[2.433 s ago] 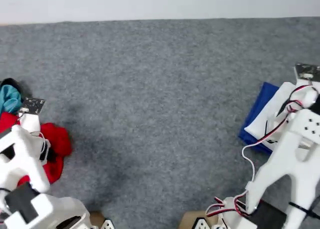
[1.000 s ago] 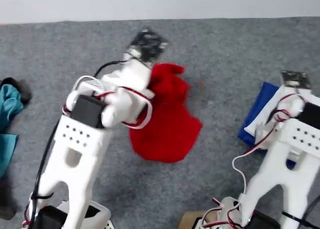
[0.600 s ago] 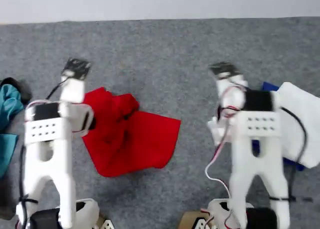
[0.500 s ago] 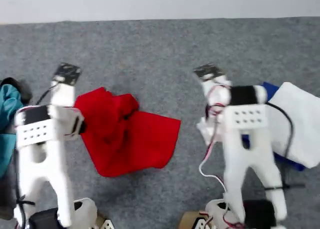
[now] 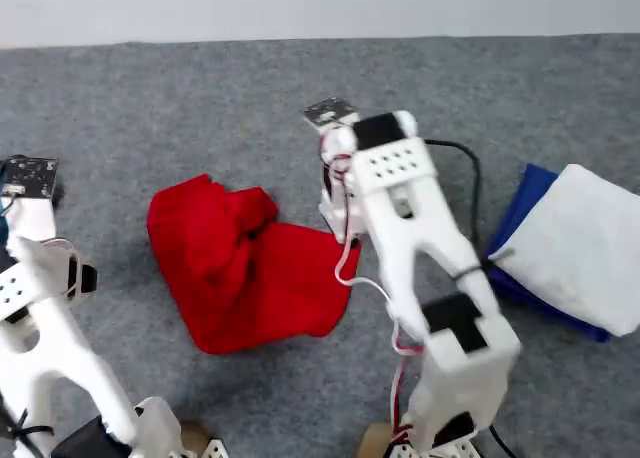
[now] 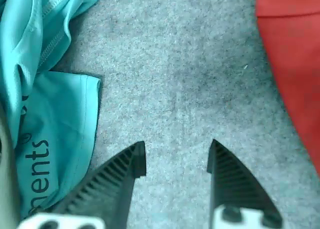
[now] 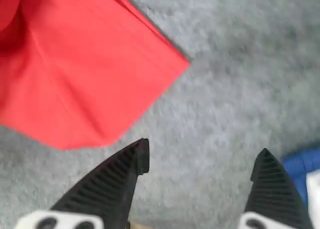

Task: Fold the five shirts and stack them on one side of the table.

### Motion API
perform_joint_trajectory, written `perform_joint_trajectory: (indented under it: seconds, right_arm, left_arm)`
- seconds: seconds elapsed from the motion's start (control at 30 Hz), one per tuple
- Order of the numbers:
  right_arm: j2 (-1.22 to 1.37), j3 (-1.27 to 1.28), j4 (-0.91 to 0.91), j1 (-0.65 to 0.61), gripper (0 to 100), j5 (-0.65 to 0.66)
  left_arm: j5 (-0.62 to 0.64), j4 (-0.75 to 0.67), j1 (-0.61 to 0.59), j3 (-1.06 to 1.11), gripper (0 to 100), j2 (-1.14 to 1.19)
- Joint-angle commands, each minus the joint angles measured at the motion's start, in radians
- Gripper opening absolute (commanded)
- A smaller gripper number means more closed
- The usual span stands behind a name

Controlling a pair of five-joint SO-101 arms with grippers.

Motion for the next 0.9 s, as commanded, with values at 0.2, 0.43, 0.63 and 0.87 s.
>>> perform_joint_trajectory:
  seconds: [0.2, 0.43, 0.63, 0.87]
  right_arm:
    - [0.288, -0.207, -0.015, -0.033, 32.9, -0.017]
    - [0.467, -0.359, -0.021, -0.036, 32.9, -0.014]
    - [0.593, -0.476, 0.028, -0.05, 32.9, -0.015]
    - [0.641, -0.494, 0.064, -0.05, 32.8, -0.015]
  left_arm:
    - [0.032, -0.02, -0.005, -0.036, 20, -0.038]
    - [0.034, -0.02, -0.002, -0.031, 20, -0.038]
    - [0.034, -0.02, -0.002, -0.031, 20, -0.038]
    - [0.034, -0.02, -0.003, -0.031, 20, -0.038]
